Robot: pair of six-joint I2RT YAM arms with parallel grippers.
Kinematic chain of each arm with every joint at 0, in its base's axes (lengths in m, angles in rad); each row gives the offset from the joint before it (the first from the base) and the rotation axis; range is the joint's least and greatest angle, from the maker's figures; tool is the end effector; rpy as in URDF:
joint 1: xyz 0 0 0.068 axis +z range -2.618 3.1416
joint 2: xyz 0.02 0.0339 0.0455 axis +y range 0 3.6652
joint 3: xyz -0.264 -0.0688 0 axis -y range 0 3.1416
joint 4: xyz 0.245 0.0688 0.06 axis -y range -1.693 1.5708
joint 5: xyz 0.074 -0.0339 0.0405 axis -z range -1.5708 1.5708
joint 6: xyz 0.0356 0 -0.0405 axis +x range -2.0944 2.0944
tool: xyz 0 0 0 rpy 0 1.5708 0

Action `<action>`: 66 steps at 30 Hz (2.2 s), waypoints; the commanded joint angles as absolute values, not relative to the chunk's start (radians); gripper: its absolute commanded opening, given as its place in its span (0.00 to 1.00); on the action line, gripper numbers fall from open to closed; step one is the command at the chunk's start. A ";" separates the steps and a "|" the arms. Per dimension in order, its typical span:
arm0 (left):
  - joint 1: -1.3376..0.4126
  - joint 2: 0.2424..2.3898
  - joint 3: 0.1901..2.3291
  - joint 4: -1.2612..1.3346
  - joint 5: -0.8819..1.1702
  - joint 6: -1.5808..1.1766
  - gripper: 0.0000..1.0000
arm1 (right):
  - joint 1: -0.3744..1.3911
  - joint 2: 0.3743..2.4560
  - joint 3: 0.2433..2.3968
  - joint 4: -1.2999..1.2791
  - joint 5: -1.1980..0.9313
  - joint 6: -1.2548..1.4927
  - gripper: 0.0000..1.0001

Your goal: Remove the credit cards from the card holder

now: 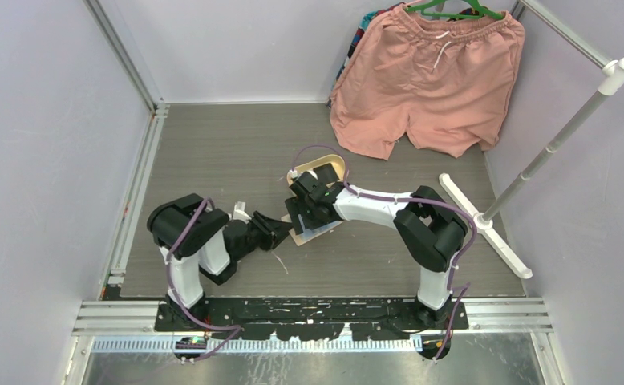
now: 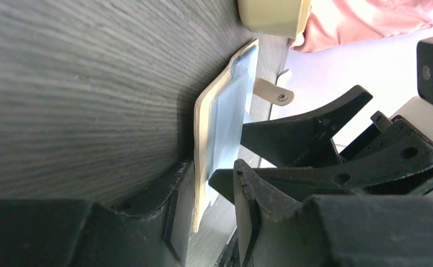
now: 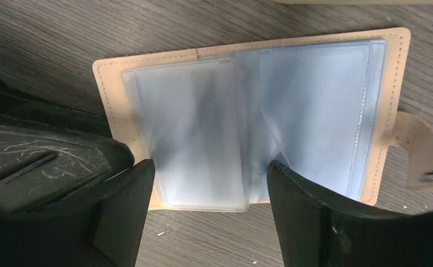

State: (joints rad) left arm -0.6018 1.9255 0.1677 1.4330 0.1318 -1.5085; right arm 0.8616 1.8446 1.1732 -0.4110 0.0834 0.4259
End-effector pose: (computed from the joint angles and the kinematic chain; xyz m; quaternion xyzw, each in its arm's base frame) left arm 0.1858 -0.1333 0.0743 -0.3204 0.7453 -0.5329 0.2406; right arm 0.2444 0.2803 0.1656 -0.1997 0.9488 0.1126 0.2175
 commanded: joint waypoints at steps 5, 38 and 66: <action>-0.618 1.872 0.146 1.258 0.101 -1.429 0.21 | 0.859 1.883 1.140 -0.400 0.034 0.462 0.79; -0.627 1.851 0.155 1.249 0.106 -1.347 0.00 | 0.720 1.873 1.239 -0.562 0.326 0.341 0.81; -0.626 1.838 0.178 1.018 0.082 -1.224 0.00 | 0.764 1.678 1.088 -0.251 -0.407 0.442 0.77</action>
State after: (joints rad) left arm -0.6281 1.8416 0.1867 1.2728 0.1238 -1.3209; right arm 0.7460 1.6238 1.0798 -0.3183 -0.3588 0.4118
